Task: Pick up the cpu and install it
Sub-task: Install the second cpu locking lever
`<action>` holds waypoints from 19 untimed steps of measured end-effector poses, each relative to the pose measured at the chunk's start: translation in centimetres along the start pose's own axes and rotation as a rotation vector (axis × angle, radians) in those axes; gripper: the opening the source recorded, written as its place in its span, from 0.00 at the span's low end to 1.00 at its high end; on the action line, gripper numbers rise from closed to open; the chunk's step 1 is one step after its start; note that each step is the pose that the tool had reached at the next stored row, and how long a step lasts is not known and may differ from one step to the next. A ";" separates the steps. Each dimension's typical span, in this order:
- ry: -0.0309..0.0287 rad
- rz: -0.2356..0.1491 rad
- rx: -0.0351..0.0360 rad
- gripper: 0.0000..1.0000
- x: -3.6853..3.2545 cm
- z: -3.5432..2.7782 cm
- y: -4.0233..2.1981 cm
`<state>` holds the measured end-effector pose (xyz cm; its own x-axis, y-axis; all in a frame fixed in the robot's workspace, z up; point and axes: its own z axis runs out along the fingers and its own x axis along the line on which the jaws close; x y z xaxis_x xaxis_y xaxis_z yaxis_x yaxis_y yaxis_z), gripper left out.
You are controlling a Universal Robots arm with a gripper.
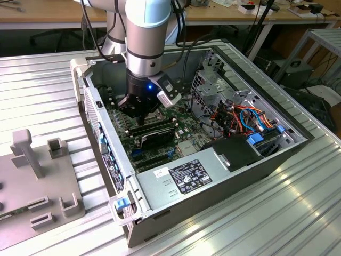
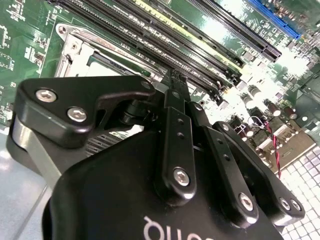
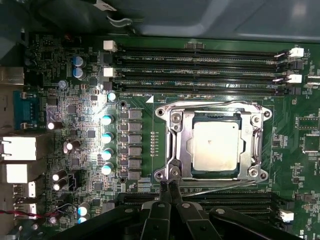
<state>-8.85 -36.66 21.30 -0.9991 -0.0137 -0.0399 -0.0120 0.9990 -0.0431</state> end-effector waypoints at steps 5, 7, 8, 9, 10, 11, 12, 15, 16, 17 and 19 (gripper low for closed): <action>-0.0012 0.000 -0.0001 0.11 0.04 0.25 0.19; -0.0013 0.000 -0.0001 0.11 0.05 0.32 0.31; -0.0013 0.000 -0.0001 0.11 0.05 0.35 0.35; -0.0013 0.000 -0.0001 0.11 0.05 0.38 0.38; -0.0013 0.000 0.0000 0.11 0.05 0.43 0.43; -0.0013 0.000 0.0000 0.11 0.05 0.47 0.46; -0.0013 0.000 0.0001 0.11 0.06 0.55 0.53; -0.0013 0.000 0.0000 0.11 0.08 0.72 0.70; -0.0014 0.000 -0.0001 0.11 0.09 0.75 0.75; -0.0015 0.000 -0.0002 0.11 0.10 0.78 0.79; -0.0014 0.000 0.0000 0.11 0.10 0.83 0.82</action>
<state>-8.93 -35.88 20.43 -0.9990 -0.0140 -0.0413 -0.0122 0.9990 -0.0431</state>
